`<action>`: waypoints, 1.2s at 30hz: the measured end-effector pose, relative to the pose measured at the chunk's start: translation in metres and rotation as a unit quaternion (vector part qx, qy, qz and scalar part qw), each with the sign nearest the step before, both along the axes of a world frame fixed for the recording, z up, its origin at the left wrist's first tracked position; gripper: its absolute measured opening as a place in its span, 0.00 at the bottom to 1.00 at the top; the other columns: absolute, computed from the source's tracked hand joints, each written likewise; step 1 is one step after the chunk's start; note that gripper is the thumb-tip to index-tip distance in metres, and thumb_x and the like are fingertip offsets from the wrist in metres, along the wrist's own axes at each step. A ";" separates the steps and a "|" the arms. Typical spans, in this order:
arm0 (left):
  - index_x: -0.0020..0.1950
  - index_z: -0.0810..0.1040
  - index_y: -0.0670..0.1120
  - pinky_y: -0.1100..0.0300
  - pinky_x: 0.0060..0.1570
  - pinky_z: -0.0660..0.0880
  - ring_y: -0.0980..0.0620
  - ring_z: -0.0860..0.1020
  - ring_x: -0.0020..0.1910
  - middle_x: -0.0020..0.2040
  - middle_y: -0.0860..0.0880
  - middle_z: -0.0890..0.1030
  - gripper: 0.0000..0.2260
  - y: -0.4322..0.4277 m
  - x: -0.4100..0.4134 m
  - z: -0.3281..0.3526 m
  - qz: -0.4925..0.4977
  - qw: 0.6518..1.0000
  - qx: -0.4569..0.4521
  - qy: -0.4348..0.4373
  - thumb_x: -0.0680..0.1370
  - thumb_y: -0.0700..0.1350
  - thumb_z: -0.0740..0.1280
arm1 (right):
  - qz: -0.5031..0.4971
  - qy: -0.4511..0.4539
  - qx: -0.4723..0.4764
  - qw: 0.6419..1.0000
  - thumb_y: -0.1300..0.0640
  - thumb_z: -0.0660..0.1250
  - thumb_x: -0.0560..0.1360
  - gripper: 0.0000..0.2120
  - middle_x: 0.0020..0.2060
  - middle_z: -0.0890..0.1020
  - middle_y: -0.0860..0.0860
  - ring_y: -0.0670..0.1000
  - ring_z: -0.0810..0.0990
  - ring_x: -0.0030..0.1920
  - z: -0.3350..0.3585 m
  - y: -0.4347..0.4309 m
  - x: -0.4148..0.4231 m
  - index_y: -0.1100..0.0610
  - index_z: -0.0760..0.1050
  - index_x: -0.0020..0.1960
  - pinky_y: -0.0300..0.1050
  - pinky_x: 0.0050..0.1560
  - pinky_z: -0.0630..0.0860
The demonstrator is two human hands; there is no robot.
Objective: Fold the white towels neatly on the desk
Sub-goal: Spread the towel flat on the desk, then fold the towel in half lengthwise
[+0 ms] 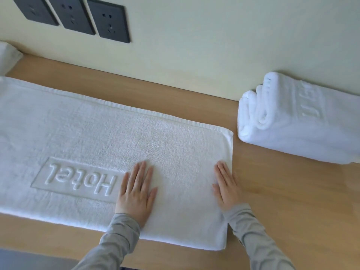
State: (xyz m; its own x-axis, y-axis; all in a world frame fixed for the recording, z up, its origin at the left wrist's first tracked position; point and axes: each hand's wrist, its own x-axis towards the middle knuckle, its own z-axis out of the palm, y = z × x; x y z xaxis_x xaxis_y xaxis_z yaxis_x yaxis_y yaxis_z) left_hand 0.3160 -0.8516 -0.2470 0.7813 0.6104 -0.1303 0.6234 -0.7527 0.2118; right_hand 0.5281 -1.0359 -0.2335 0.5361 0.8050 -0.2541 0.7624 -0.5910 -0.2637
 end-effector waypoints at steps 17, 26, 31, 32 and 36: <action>0.42 0.73 0.45 0.56 0.36 0.68 0.46 0.72 0.34 0.32 0.45 0.73 0.08 -0.177 0.054 0.053 0.741 0.420 -0.394 -0.344 0.72 0.41 0.73 | -0.018 0.087 -0.075 0.993 0.45 0.67 0.74 0.27 0.64 0.73 0.56 0.57 0.72 0.64 0.038 0.141 0.164 0.58 0.67 0.67 0.49 0.65 0.68; 0.37 0.75 0.37 0.50 0.47 0.76 0.41 0.78 0.41 0.39 0.40 0.79 0.17 -0.202 0.073 0.032 0.747 0.307 -0.462 -0.366 0.68 0.49 0.76 | -0.026 0.113 -0.223 0.968 0.44 0.70 0.71 0.41 0.70 0.68 0.55 0.57 0.73 0.64 0.046 0.146 0.166 0.55 0.54 0.75 0.48 0.55 0.69; 0.41 0.76 0.34 0.52 0.39 0.80 0.38 0.81 0.42 0.42 0.36 0.81 0.14 -0.214 0.079 0.042 0.738 0.291 -0.479 -0.376 0.69 0.42 0.76 | -0.011 0.110 -0.204 0.973 0.52 0.69 0.73 0.34 0.69 0.69 0.57 0.58 0.71 0.65 0.055 0.146 0.176 0.56 0.58 0.74 0.51 0.66 0.68; 0.43 0.76 0.34 0.50 0.41 0.80 0.36 0.81 0.44 0.44 0.35 0.81 0.14 -0.214 0.078 0.046 0.733 0.299 -0.477 -0.380 0.68 0.42 0.76 | -0.015 0.126 -0.180 0.975 0.54 0.70 0.73 0.32 0.67 0.70 0.57 0.58 0.72 0.64 0.058 0.147 0.177 0.57 0.61 0.72 0.51 0.66 0.68; 0.65 0.67 0.39 0.46 0.42 0.79 0.36 0.80 0.47 0.54 0.36 0.77 0.31 -0.201 0.068 0.074 0.730 0.311 -0.427 -0.433 0.66 0.40 0.78 | -0.023 0.198 -0.029 0.980 0.64 0.69 0.73 0.19 0.60 0.76 0.61 0.55 0.74 0.51 0.079 0.150 0.170 0.64 0.71 0.62 0.43 0.52 0.69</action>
